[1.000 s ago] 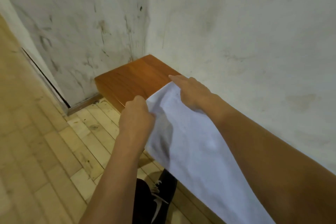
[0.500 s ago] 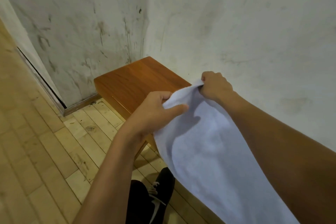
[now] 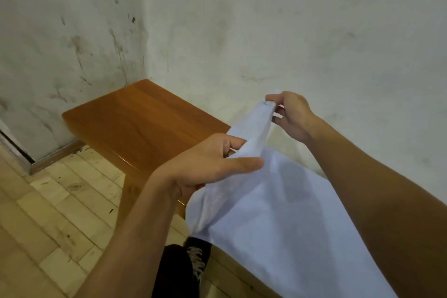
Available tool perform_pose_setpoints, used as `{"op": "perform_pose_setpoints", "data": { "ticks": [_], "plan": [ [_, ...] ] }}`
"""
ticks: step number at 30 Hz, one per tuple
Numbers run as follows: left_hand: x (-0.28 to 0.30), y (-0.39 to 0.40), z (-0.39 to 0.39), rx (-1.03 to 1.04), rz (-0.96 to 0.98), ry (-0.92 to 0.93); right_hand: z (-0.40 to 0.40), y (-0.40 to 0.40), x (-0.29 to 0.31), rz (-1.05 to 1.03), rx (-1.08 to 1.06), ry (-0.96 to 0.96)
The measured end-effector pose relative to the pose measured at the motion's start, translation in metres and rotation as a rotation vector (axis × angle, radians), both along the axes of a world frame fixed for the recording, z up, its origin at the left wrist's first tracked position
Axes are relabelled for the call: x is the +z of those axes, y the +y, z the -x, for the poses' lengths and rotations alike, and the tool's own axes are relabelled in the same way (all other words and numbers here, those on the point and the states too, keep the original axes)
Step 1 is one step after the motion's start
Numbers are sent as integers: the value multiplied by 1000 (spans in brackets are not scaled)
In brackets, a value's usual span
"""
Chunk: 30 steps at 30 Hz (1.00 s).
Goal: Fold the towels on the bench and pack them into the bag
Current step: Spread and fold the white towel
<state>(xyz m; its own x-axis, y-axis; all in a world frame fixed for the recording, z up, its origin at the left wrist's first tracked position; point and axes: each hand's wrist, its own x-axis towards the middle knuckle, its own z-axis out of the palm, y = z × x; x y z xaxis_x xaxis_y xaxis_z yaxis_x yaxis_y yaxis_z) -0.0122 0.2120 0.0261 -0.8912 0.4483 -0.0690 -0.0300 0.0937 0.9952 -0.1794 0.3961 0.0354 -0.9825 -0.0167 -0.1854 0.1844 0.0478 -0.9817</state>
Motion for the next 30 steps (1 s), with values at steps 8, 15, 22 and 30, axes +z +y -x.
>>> {"op": "perform_pose_setpoints", "data": {
  "ticks": [8, 15, 22, 30],
  "plan": [
    [2, 97, -7, -287, 60, -5, -24, 98, 11, -72, -144, 75],
    [2, 196, -30, -384, -35, -48, -56, 190, 18, -239, -342, 143],
    [-11, 282, -57, -508, -129, -62, -101, 287, 17, -334, -458, 168],
    [-15, 364, -91, -672, -52, -8, -142, 374, -3, -581, -549, 114]
  ]
}}
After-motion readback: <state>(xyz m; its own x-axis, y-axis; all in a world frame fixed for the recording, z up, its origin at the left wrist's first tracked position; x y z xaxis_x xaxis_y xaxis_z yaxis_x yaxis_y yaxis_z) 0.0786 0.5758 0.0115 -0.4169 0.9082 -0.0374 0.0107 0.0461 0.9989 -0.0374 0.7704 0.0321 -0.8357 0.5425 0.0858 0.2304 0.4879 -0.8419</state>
